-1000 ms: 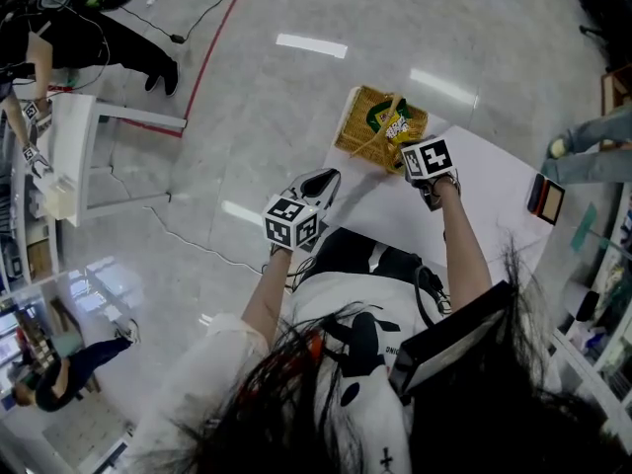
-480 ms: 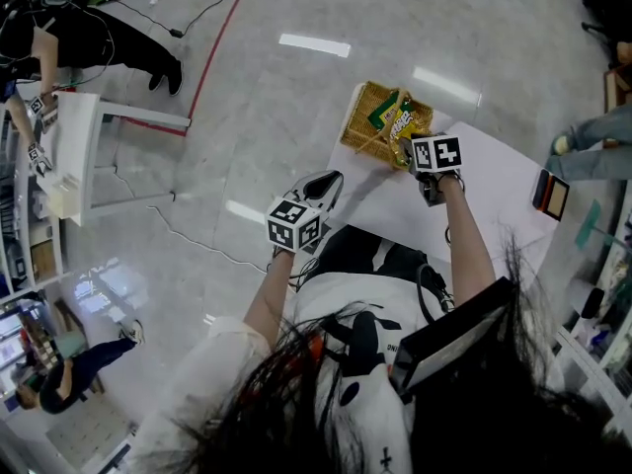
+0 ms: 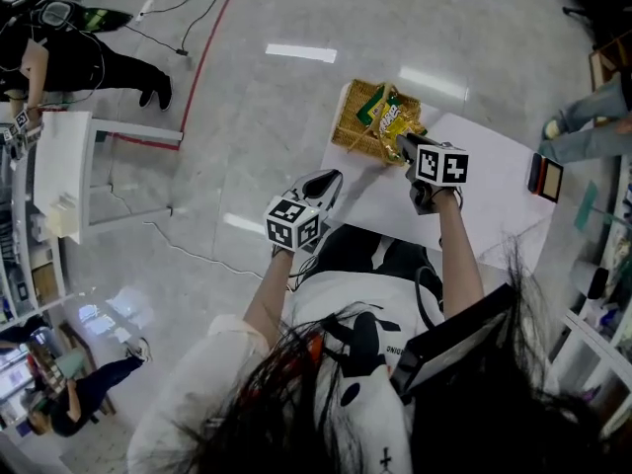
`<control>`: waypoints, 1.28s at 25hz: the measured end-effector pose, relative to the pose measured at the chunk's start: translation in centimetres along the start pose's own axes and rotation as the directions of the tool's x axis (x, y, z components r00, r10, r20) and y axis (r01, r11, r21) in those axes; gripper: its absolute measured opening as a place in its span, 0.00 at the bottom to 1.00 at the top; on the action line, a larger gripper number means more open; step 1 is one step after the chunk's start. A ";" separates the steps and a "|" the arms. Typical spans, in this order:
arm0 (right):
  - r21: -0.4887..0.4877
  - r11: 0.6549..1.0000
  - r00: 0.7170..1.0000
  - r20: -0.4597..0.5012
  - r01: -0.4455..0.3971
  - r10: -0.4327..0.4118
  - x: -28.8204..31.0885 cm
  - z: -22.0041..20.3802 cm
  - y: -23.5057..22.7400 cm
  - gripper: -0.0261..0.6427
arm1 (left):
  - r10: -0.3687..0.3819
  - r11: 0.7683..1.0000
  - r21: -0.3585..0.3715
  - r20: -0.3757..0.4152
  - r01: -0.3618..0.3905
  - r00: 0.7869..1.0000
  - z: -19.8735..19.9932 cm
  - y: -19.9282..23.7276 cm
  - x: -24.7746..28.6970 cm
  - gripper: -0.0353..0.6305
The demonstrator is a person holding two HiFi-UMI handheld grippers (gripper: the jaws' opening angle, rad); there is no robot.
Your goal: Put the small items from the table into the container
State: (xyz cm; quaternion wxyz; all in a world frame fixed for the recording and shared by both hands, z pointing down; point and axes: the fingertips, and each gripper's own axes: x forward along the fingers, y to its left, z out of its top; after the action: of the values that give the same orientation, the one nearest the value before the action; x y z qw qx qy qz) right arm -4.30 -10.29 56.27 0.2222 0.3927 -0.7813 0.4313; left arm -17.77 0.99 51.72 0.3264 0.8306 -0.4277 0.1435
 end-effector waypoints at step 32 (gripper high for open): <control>0.033 0.995 0.964 0.251 -0.097 0.086 -26.3 -16.2 3.1 0.09 | -0.102 0.988 0.126 0.076 0.092 0.992 -5.7 -22.5 -3.1 0.08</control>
State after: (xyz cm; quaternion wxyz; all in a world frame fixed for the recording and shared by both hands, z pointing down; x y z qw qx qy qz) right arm 8.94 15.58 45.23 0.0931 0.4122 -0.8103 0.4059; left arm -1.27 16.19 44.90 0.2637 0.8742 -0.3901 0.1189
